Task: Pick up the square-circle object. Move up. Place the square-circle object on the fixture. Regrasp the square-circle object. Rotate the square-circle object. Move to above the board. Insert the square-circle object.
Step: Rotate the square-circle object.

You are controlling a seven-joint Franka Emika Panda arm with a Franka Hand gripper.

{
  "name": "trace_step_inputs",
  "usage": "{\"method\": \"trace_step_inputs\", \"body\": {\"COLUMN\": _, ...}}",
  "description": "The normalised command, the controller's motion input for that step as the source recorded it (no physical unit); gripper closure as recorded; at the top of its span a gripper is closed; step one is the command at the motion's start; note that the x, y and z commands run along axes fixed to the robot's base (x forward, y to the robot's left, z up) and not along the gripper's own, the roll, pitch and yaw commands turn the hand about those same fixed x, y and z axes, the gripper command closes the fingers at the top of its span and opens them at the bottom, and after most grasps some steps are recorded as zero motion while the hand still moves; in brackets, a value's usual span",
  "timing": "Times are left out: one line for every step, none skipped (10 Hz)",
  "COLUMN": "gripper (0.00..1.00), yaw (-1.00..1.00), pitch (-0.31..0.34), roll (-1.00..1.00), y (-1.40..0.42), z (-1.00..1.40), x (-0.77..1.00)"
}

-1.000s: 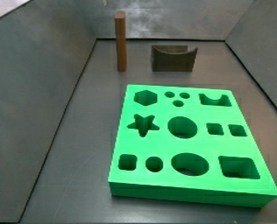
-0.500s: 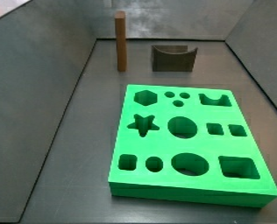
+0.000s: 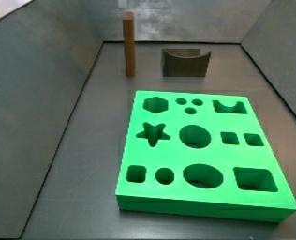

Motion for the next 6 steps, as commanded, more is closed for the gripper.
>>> {"method": "trace_step_inputs", "body": {"gripper": 0.0, "yaw": 1.0, "pitch": 0.012, "roll": 0.0, "y": 0.0, "z": -0.03, "x": 0.03}}
{"method": "trace_step_inputs", "body": {"gripper": 0.0, "yaw": 1.0, "pitch": 0.012, "roll": 0.0, "y": 0.0, "z": -0.03, "x": 0.03}}
{"method": "trace_step_inputs", "body": {"gripper": 0.0, "yaw": 1.0, "pitch": 0.013, "roll": 0.0, "y": 0.0, "z": -0.03, "x": 0.03}}
{"method": "trace_step_inputs", "body": {"gripper": 0.0, "yaw": 1.0, "pitch": 0.013, "roll": 0.0, "y": 0.0, "z": -0.03, "x": 0.03}}
{"method": "trace_step_inputs", "body": {"gripper": 0.0, "yaw": 1.0, "pitch": 0.014, "roll": 0.0, "y": 0.0, "z": -0.02, "x": 0.03}}
{"method": "trace_step_inputs", "body": {"gripper": 0.0, "yaw": 1.0, "pitch": 0.015, "roll": 0.01, "y": 0.0, "z": -0.02, "x": 0.03}}
